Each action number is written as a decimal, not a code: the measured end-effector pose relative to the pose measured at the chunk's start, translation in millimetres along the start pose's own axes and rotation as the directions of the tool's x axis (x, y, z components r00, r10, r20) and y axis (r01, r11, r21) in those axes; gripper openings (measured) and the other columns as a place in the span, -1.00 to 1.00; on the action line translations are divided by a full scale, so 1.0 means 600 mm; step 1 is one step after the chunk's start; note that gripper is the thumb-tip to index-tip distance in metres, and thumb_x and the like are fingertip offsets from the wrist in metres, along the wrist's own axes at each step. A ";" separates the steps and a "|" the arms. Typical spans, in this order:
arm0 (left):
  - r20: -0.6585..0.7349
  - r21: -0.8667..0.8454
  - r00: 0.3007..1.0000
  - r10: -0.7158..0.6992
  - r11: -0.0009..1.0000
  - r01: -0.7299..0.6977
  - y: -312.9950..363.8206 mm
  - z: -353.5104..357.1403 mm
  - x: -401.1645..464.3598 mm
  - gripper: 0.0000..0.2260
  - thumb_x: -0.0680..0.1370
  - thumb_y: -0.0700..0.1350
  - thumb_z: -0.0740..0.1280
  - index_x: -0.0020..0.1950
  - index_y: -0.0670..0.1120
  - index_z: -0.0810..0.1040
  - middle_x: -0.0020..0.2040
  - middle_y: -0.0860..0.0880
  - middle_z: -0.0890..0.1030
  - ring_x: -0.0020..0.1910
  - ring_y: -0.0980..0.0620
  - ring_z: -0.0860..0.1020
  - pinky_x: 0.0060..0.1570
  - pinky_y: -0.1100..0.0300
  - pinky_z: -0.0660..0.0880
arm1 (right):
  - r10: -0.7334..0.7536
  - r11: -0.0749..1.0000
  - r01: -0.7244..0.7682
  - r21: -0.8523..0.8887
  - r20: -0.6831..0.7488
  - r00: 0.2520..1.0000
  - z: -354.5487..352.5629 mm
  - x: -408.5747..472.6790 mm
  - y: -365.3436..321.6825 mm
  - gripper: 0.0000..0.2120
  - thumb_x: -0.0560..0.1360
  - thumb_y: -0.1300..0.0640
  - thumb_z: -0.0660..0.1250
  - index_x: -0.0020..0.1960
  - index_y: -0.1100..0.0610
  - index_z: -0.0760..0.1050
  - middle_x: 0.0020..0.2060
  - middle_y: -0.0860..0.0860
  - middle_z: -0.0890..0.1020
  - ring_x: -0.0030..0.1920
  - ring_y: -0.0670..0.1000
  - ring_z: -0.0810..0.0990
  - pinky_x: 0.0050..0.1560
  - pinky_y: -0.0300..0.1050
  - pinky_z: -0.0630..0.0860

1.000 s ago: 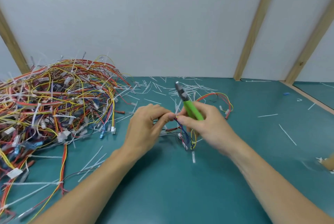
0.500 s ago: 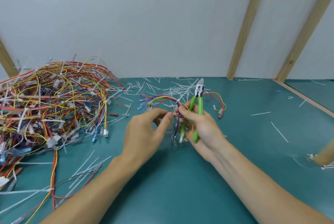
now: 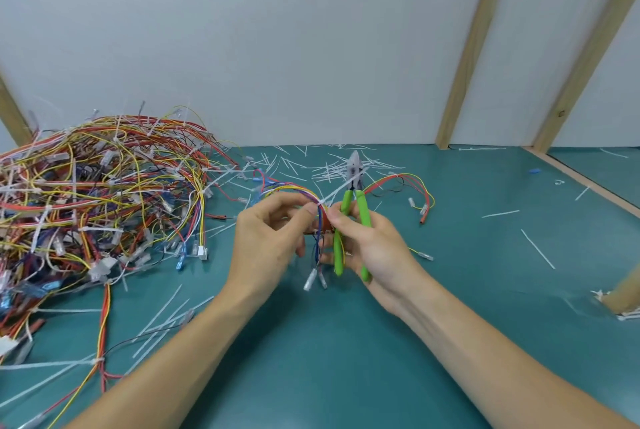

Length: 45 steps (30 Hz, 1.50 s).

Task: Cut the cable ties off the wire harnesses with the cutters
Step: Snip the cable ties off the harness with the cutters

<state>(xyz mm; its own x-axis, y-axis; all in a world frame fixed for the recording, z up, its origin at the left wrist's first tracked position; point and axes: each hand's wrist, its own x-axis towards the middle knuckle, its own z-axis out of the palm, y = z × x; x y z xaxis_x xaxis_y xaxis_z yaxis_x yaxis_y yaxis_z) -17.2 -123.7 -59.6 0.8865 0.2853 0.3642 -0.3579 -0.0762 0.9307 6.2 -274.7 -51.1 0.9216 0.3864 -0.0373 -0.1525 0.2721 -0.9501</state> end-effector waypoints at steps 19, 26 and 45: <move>0.205 -0.199 0.937 -0.284 0.925 0.324 -0.005 -0.010 0.010 -0.83 0.67 -0.07 0.21 -0.02 0.00 0.57 0.11 0.09 0.70 0.11 0.14 0.61 0.12 0.08 0.37 | -0.458 0.886 0.399 -0.237 -0.300 0.837 -0.025 -0.001 -0.041 -0.62 0.69 -0.13 0.14 0.02 0.15 0.55 -0.17 0.11 0.68 -0.18 0.13 0.71 -0.12 0.05 0.64; 0.271 -0.288 0.922 -0.276 0.891 0.352 -0.006 -0.021 0.018 -0.87 0.65 0.04 0.21 -0.03 0.07 0.52 0.19 0.12 0.68 0.04 0.23 0.62 -0.01 0.11 0.30 | -0.530 0.833 0.553 -0.029 -0.330 0.781 -0.033 0.000 -0.072 -0.58 0.68 -0.16 0.07 0.01 0.11 0.54 -0.26 0.08 0.62 -0.34 0.09 0.61 -0.32 -0.03 0.60; -0.156 0.154 0.985 0.075 0.987 -0.051 -0.017 -0.021 0.010 -0.91 0.60 -0.17 0.41 -0.11 -0.07 0.60 -0.33 0.12 0.68 -0.37 0.22 0.58 -0.24 0.35 0.48 | -0.374 0.224 0.224 -0.948 0.129 0.919 -0.062 0.001 -0.032 -0.54 0.42 -0.50 0.14 -0.07 -0.22 0.64 -0.34 -0.16 0.64 -0.20 -0.03 0.58 -0.10 -0.07 0.49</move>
<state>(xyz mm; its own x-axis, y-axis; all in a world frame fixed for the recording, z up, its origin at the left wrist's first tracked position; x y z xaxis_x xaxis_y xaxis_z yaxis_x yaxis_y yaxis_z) -12.1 -108.9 -67.7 0.8006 0.4239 0.4234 -0.3534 -0.2366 0.9051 22.8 -312.4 -44.5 0.8575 0.3669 0.3607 0.5111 -0.6880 -0.5153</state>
